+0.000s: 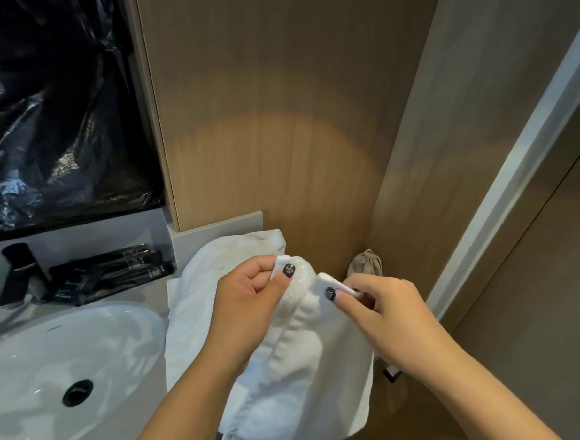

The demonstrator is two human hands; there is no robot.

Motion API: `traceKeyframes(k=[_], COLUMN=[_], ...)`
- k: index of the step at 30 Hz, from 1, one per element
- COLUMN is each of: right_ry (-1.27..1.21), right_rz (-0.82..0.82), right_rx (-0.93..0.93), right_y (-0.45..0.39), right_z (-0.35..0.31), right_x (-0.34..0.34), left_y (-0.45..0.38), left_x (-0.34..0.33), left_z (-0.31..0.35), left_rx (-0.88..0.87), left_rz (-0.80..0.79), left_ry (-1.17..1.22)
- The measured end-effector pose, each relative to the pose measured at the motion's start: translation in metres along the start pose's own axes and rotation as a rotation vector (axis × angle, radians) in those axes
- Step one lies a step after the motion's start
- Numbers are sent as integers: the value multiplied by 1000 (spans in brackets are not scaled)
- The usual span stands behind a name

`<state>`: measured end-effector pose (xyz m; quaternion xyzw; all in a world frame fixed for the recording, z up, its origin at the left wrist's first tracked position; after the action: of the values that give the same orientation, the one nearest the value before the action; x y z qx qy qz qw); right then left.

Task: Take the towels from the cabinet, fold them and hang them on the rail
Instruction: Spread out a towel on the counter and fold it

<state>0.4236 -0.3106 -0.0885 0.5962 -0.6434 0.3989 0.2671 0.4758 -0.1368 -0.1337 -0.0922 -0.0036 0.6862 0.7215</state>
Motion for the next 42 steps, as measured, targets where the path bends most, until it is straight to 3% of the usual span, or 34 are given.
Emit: traceKeyframes(k=[2,3,8,10,21,25,33,36,42], right_ry=[216,205,-314,-393,-604,-685,-588,-627,-343], right_rz=[126,138,-30,-42,175,263,338,270,143], right_rx=[37,58,146,126,194,148,80,45,93], right_y=[-4,-6,-9,-10,-6,-4,0,-1,-4], right_z=[-2,-3,-10,-10,-22,-19,-14,-10,-16], right_x=[9,10,-16,-25,-21,-16,-13,-15,-16], left_y=[3,5,11,11,23,26,27,28,26], left_x=[-4,-7,-11,-7,-2,2,2,-1,-5], left_z=[2,3,7,11,5,12,16,14,6], left_rx=[-8,-4,-4,-55,-6,-73,-153,-143,-144], left_rz=[-21,-33,-66,-34,-40,1,24,10,9], left_ry=[-20,-23,22,-8,53,7,-240,-310,-338])
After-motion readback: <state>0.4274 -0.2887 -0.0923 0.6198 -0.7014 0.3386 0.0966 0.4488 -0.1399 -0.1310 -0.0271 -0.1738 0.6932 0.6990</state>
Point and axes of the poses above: each hand's wrist, its own y-axis away from the middle knuckle, its own x-axis out of the back of the hand, z = x × y, the point moved 9 cm from there along -y, towards the middle knuckle, and after that the axes turned 1 degree about -x, right-handed, at the moved point
